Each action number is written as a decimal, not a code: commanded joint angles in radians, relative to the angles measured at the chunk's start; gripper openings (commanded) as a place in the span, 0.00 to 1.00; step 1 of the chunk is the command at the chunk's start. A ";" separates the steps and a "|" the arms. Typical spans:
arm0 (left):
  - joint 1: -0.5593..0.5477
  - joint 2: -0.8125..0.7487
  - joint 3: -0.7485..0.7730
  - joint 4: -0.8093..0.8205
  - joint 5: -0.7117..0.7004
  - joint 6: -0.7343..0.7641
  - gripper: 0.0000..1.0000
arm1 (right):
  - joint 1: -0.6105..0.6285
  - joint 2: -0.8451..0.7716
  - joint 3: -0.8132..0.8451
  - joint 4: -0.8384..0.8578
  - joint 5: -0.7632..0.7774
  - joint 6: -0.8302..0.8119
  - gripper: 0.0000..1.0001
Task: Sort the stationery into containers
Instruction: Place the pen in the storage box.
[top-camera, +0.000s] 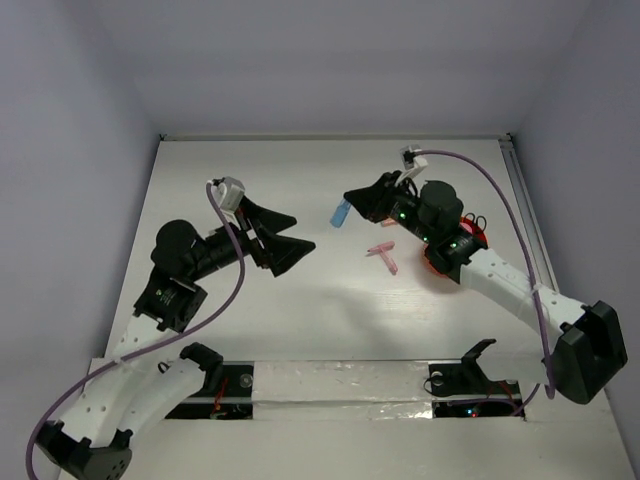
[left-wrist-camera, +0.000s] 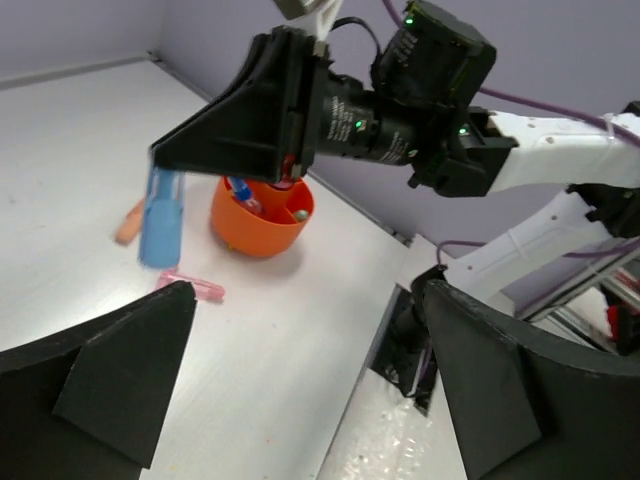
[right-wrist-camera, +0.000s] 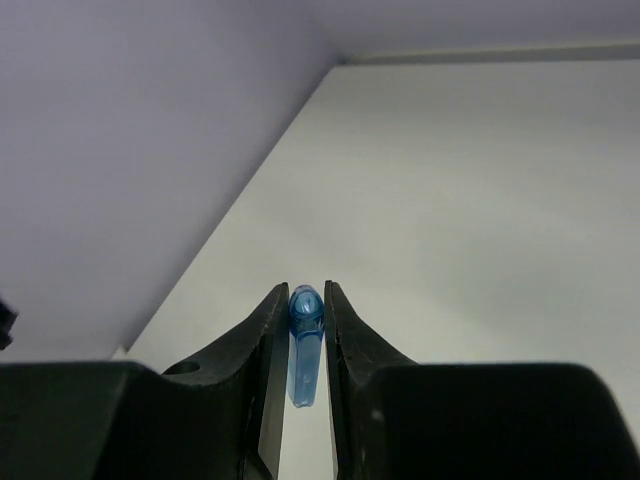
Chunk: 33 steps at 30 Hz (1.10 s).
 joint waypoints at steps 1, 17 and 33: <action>0.001 -0.046 0.016 -0.101 -0.080 0.119 0.99 | -0.065 -0.098 -0.023 0.004 0.188 0.032 0.00; -0.009 -0.447 -0.150 -0.361 -0.493 0.145 0.99 | -0.088 -0.741 -0.244 -0.877 1.087 0.113 0.00; -0.006 -0.373 -0.153 -0.358 -0.516 0.124 0.99 | -0.137 -0.534 -0.315 -0.557 1.353 -0.075 0.00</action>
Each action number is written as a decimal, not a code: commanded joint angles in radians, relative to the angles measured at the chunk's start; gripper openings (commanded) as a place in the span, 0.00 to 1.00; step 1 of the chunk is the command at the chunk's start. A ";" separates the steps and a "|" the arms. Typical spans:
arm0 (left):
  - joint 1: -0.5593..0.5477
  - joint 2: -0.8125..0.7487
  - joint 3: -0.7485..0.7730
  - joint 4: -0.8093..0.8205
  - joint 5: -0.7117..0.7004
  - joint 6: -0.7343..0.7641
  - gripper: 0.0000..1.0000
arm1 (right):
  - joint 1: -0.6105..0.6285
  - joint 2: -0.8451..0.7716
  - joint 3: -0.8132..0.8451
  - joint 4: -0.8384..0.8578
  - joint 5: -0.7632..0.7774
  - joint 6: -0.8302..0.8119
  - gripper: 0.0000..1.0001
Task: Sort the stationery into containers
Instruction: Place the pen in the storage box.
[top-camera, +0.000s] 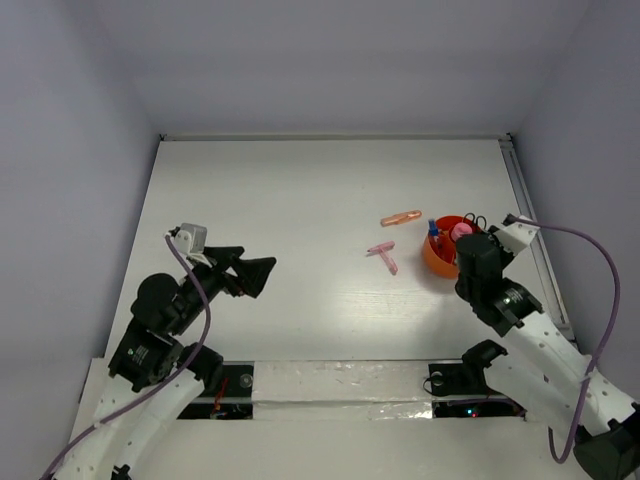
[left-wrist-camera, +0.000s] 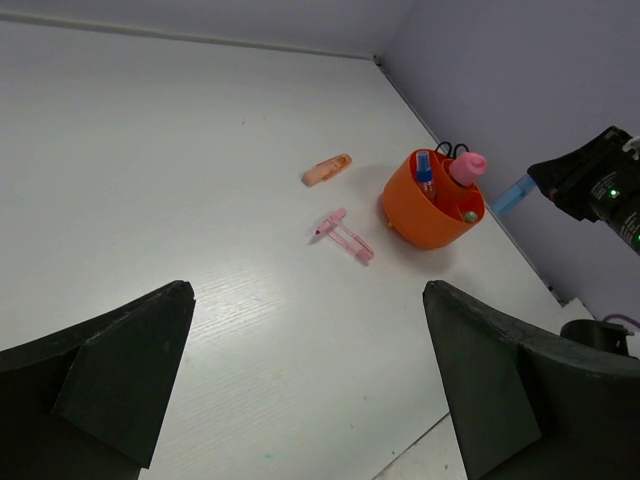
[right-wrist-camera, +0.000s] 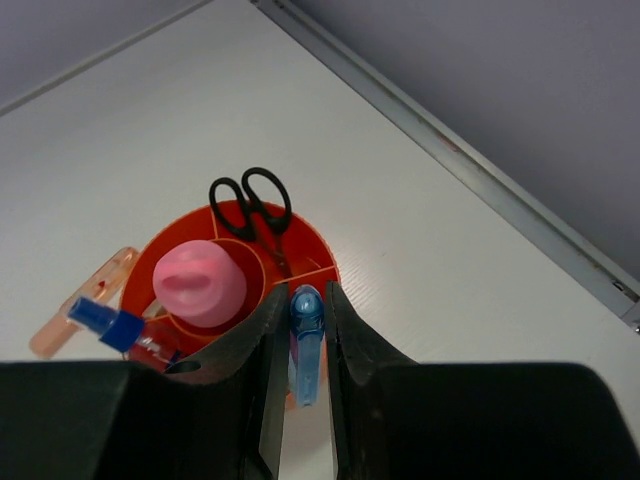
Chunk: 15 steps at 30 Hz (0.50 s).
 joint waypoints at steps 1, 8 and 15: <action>0.028 0.085 -0.005 0.110 0.003 0.049 0.99 | -0.032 0.022 -0.027 0.237 0.073 -0.114 0.00; -0.030 0.028 -0.020 0.062 0.017 -0.018 0.99 | -0.145 0.116 -0.100 0.504 -0.080 -0.222 0.00; -0.372 -0.044 0.018 -0.119 -0.389 -0.170 0.99 | -0.145 0.156 -0.135 0.515 -0.111 -0.186 0.00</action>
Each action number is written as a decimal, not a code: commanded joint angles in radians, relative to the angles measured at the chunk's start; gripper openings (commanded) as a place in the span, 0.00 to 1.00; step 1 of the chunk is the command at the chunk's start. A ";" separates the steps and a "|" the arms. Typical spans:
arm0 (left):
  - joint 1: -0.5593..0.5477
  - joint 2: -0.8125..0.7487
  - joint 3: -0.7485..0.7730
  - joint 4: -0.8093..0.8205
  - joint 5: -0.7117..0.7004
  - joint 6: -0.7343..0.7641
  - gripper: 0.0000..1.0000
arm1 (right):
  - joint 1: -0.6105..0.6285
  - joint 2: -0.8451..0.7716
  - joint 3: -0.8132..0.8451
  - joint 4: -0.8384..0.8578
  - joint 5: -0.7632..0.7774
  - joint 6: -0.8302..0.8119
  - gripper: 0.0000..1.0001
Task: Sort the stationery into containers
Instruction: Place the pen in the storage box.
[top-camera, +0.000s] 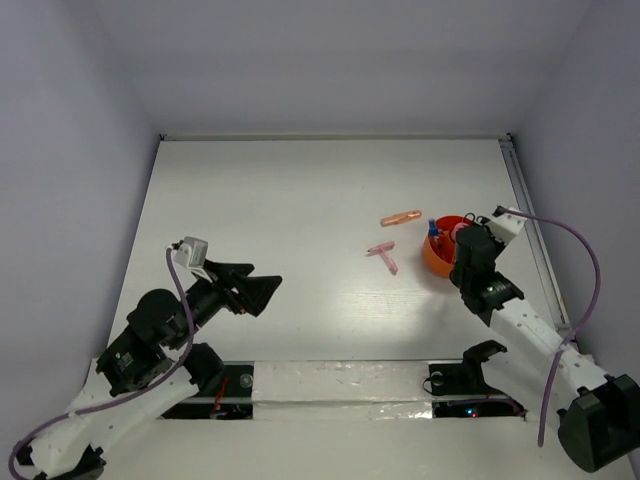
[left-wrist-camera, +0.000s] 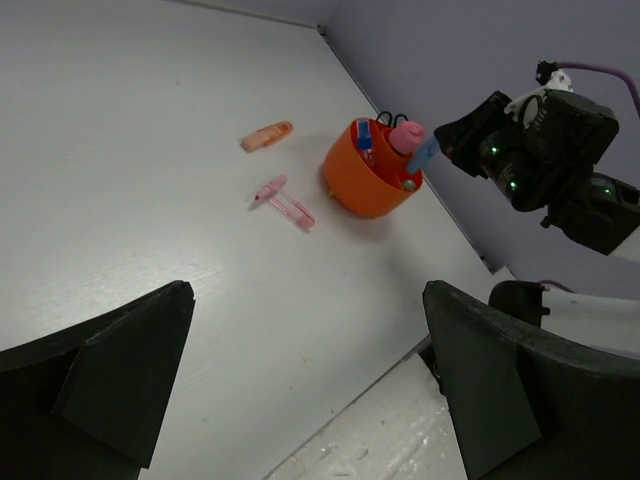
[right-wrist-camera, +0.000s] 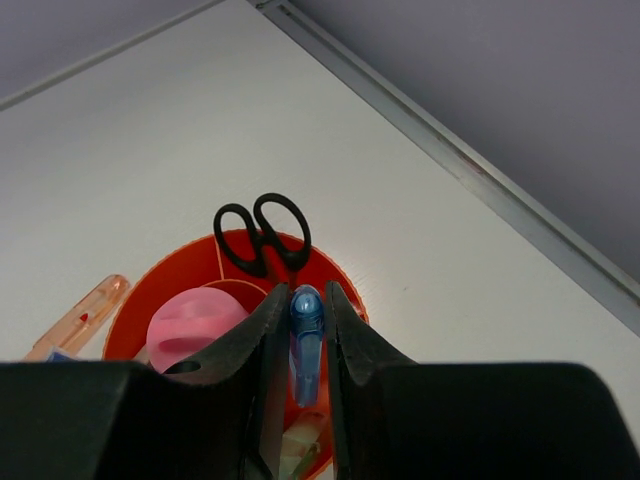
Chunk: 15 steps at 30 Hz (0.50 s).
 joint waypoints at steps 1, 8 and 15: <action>-0.137 0.004 0.039 -0.093 -0.234 -0.097 0.99 | -0.003 -0.006 -0.027 0.079 -0.012 0.007 0.04; -0.154 0.056 0.024 0.063 -0.244 0.021 0.99 | -0.003 -0.044 0.007 0.004 -0.058 0.034 0.51; 0.055 0.128 0.004 0.161 -0.020 0.068 0.99 | -0.003 -0.055 0.138 -0.079 -0.335 -0.084 0.70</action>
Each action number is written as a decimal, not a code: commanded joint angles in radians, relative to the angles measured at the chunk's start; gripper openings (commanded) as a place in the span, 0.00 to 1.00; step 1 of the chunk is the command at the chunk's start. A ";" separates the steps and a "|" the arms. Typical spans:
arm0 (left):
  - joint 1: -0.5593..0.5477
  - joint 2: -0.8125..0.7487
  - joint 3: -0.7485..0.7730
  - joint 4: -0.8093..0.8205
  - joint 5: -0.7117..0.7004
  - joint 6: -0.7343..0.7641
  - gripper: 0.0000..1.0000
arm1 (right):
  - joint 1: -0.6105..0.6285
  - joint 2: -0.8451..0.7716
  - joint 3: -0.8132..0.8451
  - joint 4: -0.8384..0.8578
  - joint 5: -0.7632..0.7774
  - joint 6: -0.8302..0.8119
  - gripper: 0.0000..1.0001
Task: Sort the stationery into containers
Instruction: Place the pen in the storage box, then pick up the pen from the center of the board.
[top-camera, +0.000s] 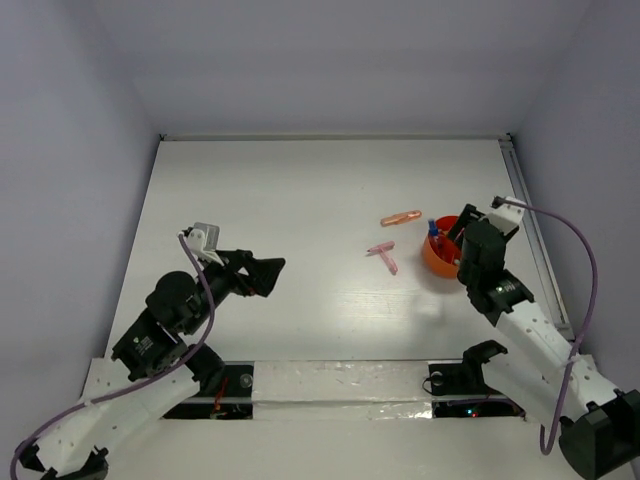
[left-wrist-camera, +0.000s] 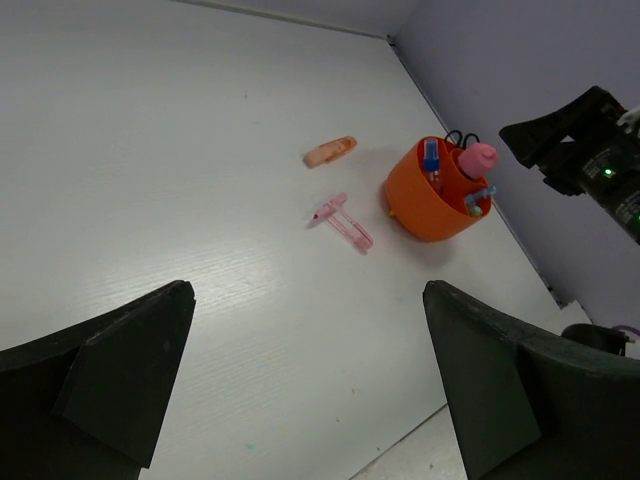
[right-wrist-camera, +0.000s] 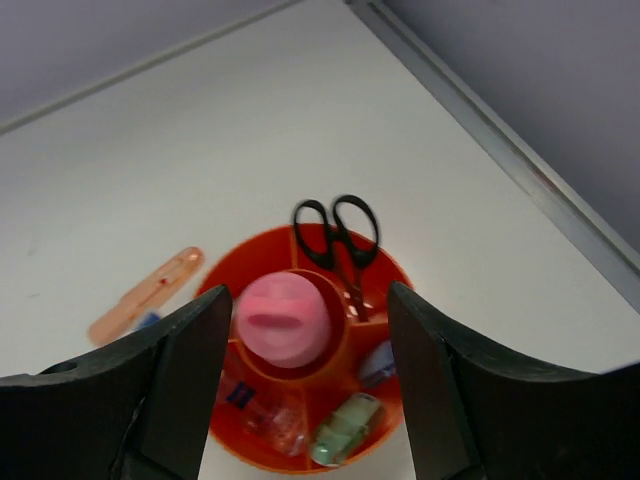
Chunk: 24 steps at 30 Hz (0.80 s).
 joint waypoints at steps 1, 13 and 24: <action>0.105 0.009 -0.010 0.131 0.177 0.043 0.99 | -0.003 0.018 0.125 -0.059 -0.217 -0.069 0.70; 0.283 0.105 -0.010 0.266 0.368 0.049 0.99 | 0.322 0.161 0.247 -0.289 -0.681 -0.010 0.39; 0.283 0.130 0.013 0.262 0.345 0.103 0.99 | 0.332 0.302 0.131 -0.288 -0.527 0.171 0.62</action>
